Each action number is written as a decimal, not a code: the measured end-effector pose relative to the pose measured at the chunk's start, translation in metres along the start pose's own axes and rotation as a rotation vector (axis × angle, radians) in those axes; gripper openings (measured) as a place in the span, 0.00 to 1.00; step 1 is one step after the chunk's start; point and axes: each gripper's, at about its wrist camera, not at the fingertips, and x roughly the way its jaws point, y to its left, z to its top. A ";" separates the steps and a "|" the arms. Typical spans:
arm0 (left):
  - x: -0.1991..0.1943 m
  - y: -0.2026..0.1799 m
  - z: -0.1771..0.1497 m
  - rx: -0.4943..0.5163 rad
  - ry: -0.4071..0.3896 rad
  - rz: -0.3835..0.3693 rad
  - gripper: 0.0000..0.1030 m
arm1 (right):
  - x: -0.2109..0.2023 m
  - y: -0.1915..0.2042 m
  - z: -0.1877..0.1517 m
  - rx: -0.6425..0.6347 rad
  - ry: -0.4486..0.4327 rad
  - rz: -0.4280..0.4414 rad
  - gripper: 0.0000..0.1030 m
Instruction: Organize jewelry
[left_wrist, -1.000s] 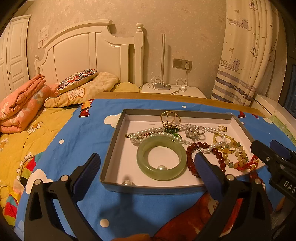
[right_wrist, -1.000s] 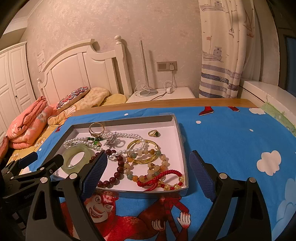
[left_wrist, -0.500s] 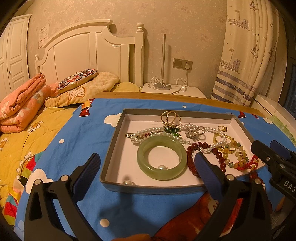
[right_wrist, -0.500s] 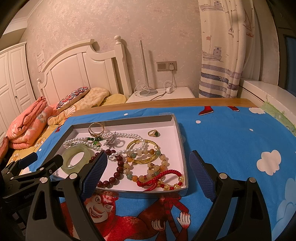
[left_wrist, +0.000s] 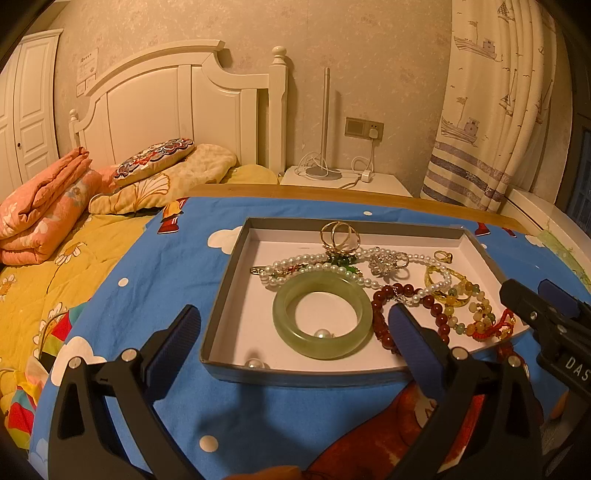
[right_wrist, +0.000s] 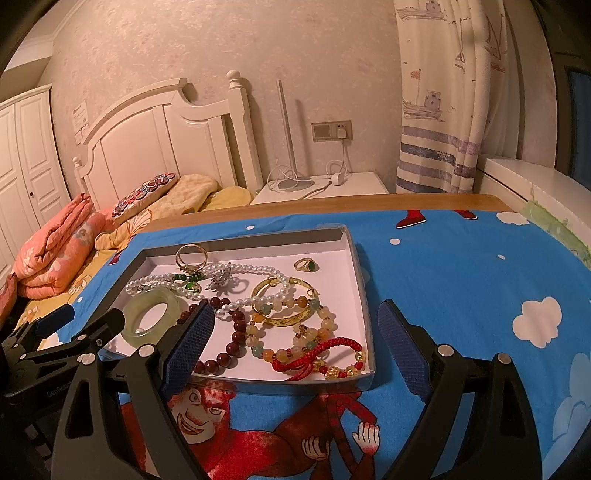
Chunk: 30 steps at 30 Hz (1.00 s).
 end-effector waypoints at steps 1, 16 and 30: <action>0.000 0.000 0.000 0.000 0.000 0.000 0.98 | 0.000 0.000 0.000 -0.001 0.000 0.000 0.84; -0.007 0.002 0.001 -0.022 -0.022 0.010 0.98 | 0.000 -0.001 0.000 0.000 0.002 0.001 0.84; -0.023 0.014 -0.042 0.045 0.301 -0.023 0.98 | -0.023 0.016 -0.042 -0.084 0.256 0.072 0.84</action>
